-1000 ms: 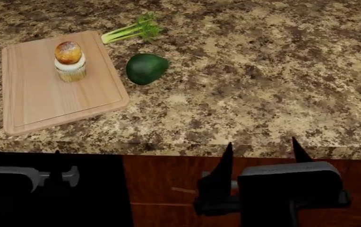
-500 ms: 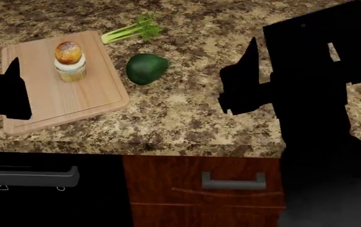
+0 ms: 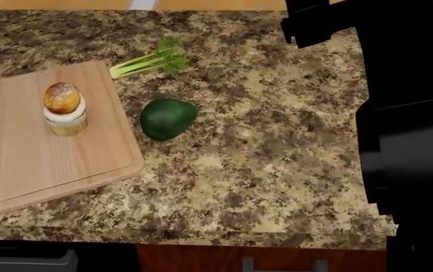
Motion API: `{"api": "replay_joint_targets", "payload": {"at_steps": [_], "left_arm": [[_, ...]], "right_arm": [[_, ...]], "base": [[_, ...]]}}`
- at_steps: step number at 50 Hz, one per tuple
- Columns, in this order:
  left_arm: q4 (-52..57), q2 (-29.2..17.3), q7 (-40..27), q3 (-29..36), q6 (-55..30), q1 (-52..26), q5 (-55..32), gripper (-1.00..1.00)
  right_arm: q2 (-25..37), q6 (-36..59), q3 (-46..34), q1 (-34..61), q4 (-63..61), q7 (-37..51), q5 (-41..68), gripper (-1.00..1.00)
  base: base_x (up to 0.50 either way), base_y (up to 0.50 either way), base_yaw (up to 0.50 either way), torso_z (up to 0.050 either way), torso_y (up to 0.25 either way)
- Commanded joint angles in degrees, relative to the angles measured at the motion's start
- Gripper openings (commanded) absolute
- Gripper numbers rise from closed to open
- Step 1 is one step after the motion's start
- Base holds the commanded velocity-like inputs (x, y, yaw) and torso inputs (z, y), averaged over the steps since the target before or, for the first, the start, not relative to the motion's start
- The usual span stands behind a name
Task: Clear the non-vegetable object off the cutting board and place the vegetables onto it.
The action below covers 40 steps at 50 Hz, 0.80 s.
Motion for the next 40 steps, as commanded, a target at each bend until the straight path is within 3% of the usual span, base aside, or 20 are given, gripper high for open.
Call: {"api": "replay_joint_targets", "payload": {"at_steps": [1, 11, 23, 40], "left_arm": [[-4.08, 0.21, 3.63, 0.21, -0.1, -4.82, 0.0, 1.0], [-2.13, -0.18, 3.1, -0.1, -2.7, -6.05, -0.62, 1.0], [-1.52, -0.34, 2.72, -1.15, -2.74, -6.15, -1.01, 1.0], [-0.36, -0.4, 2.3, -0.26, -3.39, -6.64, -1.41, 1.0]], "right_arm": [[-2.02, 0.02, -0.57, 3.92, 4.8, -2.57, -1.06, 1.0], [-2.15, 1.28, -0.18, 2.26, 2.11, -2.7, -0.28, 1.0], [-1.87, 3.95, -0.06, 0.69, -1.35, -2.75, 0.32, 1.0], [-1.47, 4.47, 0.47, 0.39, -1.63, -2.81, 0.84, 1.0]], "base": [[0.5, 0.0, 0.0, 0.0, 0.0], [0.5, 0.0, 0.0, 0.0, 0.0], [0.5, 0.24, 0.0, 0.0, 0.001], [0.5, 0.0, 0.0, 0.0, 0.001]]}}
